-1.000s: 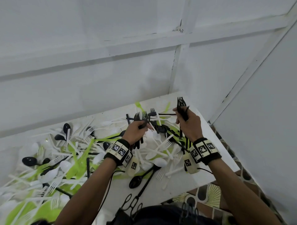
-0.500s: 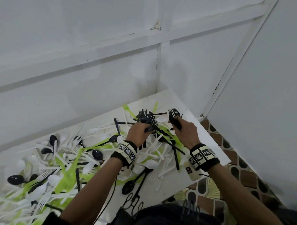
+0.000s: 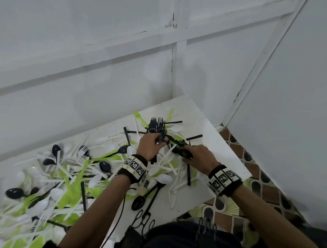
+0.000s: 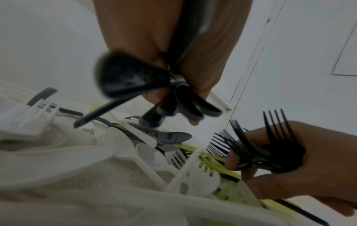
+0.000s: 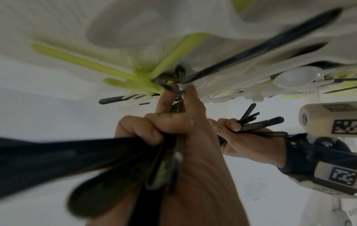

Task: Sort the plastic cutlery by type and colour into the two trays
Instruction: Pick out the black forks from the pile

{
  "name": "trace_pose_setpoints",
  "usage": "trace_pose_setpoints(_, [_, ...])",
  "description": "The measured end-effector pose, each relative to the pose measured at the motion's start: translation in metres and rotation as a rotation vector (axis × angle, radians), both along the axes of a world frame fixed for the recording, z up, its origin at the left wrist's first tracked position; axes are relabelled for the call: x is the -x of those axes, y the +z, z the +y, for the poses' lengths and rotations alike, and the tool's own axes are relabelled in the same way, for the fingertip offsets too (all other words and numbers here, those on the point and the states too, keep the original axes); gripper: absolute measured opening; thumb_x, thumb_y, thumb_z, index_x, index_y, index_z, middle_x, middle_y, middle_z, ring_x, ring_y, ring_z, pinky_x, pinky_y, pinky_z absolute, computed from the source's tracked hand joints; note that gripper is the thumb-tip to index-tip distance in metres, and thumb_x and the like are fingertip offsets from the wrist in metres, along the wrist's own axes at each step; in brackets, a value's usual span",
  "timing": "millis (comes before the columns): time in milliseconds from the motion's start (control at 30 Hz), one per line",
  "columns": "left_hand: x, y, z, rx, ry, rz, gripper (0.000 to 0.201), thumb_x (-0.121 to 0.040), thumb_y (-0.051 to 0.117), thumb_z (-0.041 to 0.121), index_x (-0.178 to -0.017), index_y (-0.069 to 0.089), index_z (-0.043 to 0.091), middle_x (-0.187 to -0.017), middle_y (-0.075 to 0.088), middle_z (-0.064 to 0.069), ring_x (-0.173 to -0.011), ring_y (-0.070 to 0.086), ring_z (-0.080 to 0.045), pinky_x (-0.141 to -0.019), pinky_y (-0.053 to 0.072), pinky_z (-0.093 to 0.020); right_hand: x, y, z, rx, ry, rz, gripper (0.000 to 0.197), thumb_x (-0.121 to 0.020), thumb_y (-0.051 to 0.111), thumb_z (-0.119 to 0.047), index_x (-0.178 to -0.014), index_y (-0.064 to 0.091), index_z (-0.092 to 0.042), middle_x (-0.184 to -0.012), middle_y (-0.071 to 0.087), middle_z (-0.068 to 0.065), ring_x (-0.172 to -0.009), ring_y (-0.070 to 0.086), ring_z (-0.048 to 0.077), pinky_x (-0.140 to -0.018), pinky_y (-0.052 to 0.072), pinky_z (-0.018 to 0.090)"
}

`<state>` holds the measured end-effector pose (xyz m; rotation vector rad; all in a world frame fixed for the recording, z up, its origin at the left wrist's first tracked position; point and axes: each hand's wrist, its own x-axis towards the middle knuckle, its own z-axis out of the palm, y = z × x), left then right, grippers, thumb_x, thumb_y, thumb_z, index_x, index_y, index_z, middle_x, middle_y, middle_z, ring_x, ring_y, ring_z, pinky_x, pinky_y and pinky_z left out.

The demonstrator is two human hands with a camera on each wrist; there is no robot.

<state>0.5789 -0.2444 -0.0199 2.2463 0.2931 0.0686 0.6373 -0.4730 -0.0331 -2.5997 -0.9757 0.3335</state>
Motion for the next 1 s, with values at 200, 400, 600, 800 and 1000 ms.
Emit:
trace_pose_setpoints(200, [0.009,-0.003,-0.015,0.019,-0.020,-0.073,0.010,-0.091,0.071,0.015,-0.097,0.077,0.021,-0.084,0.072,0.011,-0.055,0.059,0.006,-0.059,0.052,-0.026,-0.005,0.017,0.007,0.067,0.070,0.082,0.035,-0.083,0.067,-0.020,-0.118,0.064,-0.017,-0.093,0.071,0.011,-0.084,0.064,0.031,-0.063,0.045,0.036])
trace_pose_setpoints(400, [0.016,-0.007,-0.023,0.050,0.047,-0.196,0.039,-0.083,0.061,0.054,-0.095,0.076,0.020,-0.088,0.075,0.004,-0.081,0.069,-0.014,-0.076,0.058,-0.043,-0.022,0.053,-0.007,-0.025,0.034,0.346,0.020,-0.080,0.070,-0.025,-0.098,0.063,-0.022,-0.071,0.068,0.003,-0.059,0.065,0.024,-0.059,0.053,0.038])
trace_pose_setpoints(600, [0.019,-0.011,-0.040,0.045,0.035,-0.181,0.040,-0.092,0.065,0.050,-0.084,0.072,0.012,-0.065,0.065,0.002,-0.053,0.055,-0.015,-0.055,0.050,-0.037,-0.020,0.062,-0.032,-0.215,-0.116,0.416,0.023,-0.085,0.065,-0.015,-0.080,0.062,-0.038,-0.070,0.070,-0.006,-0.045,0.054,0.018,-0.051,0.049,0.031])
trace_pose_setpoints(800, [0.023,-0.005,-0.083,-0.286,-0.174,-0.015,0.027,-0.089,0.071,0.047,-0.092,0.073,0.020,-0.087,0.070,-0.004,-0.081,0.061,-0.023,-0.066,0.043,-0.031,-0.012,0.041,-0.048,-0.547,-0.445,0.389,0.019,-0.091,0.059,-0.013,-0.084,0.066,-0.029,-0.069,0.071,0.006,-0.053,0.051,0.024,-0.052,0.044,0.036])
trace_pose_setpoints(1000, [0.022,-0.005,-0.119,-0.582,-0.287,0.221,0.021,-0.093,0.061,0.031,-0.102,0.065,0.013,-0.104,0.066,-0.011,-0.097,0.066,-0.035,-0.079,0.052,-0.041,-0.010,0.037,-0.052,-0.603,-0.479,0.319,0.019,-0.092,0.056,-0.008,-0.085,0.066,-0.022,-0.070,0.072,0.002,-0.067,0.060,0.017,-0.068,0.045,0.030])
